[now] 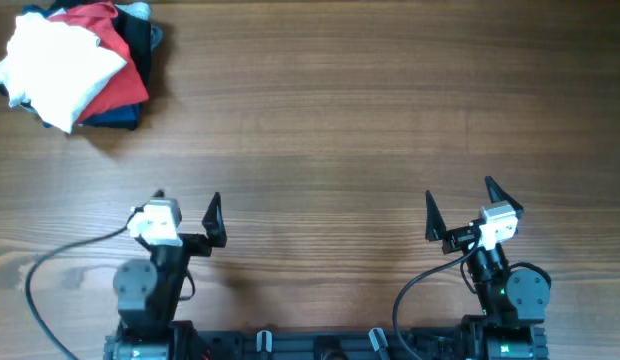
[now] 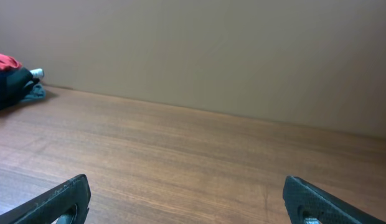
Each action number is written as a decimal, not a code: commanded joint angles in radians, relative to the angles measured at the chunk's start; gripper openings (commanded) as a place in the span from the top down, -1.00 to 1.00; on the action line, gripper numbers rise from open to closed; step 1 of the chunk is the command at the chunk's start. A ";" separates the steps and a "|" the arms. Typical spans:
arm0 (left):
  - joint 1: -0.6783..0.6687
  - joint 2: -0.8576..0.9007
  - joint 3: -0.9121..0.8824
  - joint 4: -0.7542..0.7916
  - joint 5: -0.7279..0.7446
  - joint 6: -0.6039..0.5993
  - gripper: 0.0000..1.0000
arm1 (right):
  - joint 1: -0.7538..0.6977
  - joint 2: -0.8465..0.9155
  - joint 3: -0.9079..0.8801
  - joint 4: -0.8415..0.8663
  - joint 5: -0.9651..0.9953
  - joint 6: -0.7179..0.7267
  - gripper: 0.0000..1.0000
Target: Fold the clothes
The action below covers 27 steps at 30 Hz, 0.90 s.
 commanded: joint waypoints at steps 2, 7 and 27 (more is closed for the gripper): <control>-0.003 -0.130 -0.105 0.136 0.030 0.014 -1.00 | 0.004 -0.006 0.000 0.003 -0.016 -0.009 -0.99; -0.003 -0.145 -0.105 0.090 0.035 0.012 -1.00 | 0.004 -0.006 -0.001 0.003 -0.016 -0.009 -0.99; -0.003 -0.143 -0.104 0.090 0.035 0.012 -0.99 | 0.004 -0.006 0.000 0.003 -0.016 -0.009 -0.99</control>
